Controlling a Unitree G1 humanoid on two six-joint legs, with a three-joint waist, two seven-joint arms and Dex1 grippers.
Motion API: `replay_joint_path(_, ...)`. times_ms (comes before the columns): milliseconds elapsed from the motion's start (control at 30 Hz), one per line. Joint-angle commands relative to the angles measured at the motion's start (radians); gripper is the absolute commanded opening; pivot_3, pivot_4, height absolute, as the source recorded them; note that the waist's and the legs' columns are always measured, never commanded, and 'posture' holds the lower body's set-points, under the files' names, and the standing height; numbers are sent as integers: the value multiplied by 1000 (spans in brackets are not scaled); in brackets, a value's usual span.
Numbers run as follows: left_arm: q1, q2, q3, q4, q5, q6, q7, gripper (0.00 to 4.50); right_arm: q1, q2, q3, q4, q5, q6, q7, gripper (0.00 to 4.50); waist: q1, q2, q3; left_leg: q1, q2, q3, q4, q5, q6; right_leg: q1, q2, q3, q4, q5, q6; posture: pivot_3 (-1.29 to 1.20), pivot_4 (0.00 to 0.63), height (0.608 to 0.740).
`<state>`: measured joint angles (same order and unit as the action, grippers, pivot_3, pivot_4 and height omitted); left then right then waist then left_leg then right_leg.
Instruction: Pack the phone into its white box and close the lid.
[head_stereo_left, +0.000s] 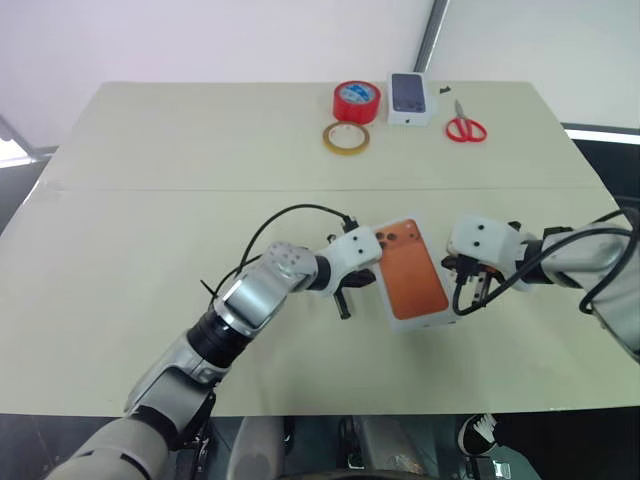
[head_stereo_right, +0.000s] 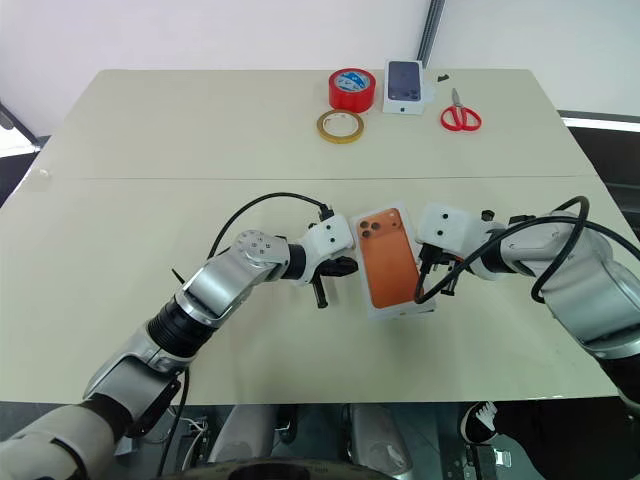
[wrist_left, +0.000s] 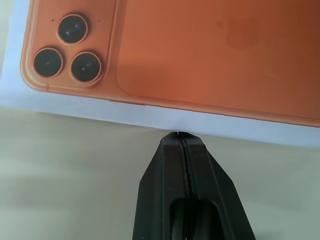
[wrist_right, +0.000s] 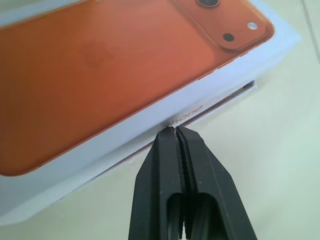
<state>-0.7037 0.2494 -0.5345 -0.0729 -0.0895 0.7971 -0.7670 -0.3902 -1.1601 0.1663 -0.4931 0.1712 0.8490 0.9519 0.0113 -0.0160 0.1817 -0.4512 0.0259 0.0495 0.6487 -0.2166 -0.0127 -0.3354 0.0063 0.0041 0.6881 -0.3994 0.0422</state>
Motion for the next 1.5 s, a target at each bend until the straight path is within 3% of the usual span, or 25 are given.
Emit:
replay_joint_path(33,-38,-38,1,-33,-7,-45,-8,0,15,-5,-21,-44,6,-20,11,65,-1,0,0,0,0,0,0,0,0,0,0,0,0,0,0,0,150,740)
replay_joint_path(1500,-26,-52,44,-5,3,-16,31,0,45,41,-19,59,-70,-37,-16,65,0,0,0,0,0,0,1,0,0,0,0,0,1,0,0,0,150,740)
